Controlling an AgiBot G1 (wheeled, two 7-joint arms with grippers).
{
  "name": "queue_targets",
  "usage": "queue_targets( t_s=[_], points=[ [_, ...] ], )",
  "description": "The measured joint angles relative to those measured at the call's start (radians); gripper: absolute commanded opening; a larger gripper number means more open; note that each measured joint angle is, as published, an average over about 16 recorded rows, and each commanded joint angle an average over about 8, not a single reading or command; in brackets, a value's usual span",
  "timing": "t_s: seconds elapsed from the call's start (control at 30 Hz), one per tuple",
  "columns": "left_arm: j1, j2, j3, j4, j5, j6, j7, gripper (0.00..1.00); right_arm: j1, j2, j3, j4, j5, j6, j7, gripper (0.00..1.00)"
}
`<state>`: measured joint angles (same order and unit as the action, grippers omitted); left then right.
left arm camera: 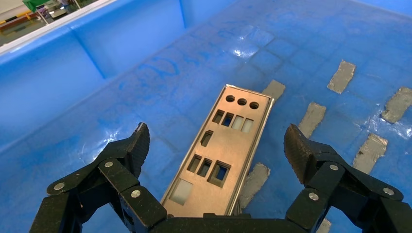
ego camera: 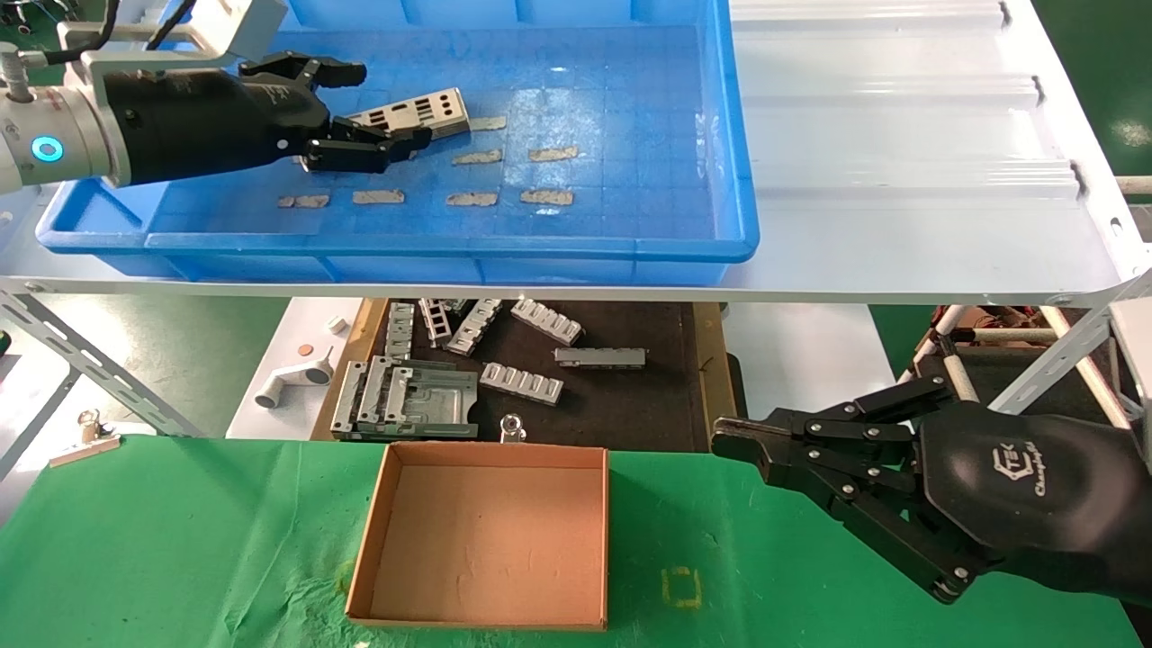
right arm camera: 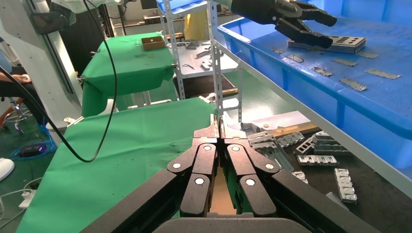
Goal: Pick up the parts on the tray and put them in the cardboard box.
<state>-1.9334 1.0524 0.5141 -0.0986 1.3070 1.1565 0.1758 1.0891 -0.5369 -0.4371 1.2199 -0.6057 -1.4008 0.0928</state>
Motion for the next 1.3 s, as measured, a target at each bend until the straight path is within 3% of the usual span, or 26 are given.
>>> queue_targets(
  t_s=[0.1,1.3],
  points=[
    [-0.005,0.003,-0.001,0.016,-0.002,0.000,0.010,0.00,0.000,0.000,0.000,0.000,0.000,0.000,0.000,0.00],
    [-0.024,0.011,-0.009,0.090,-0.012,-0.006,0.051,0.00,0.000,0.000,0.000,0.000,0.000,0.000,0.000,0.00]
  ],
)
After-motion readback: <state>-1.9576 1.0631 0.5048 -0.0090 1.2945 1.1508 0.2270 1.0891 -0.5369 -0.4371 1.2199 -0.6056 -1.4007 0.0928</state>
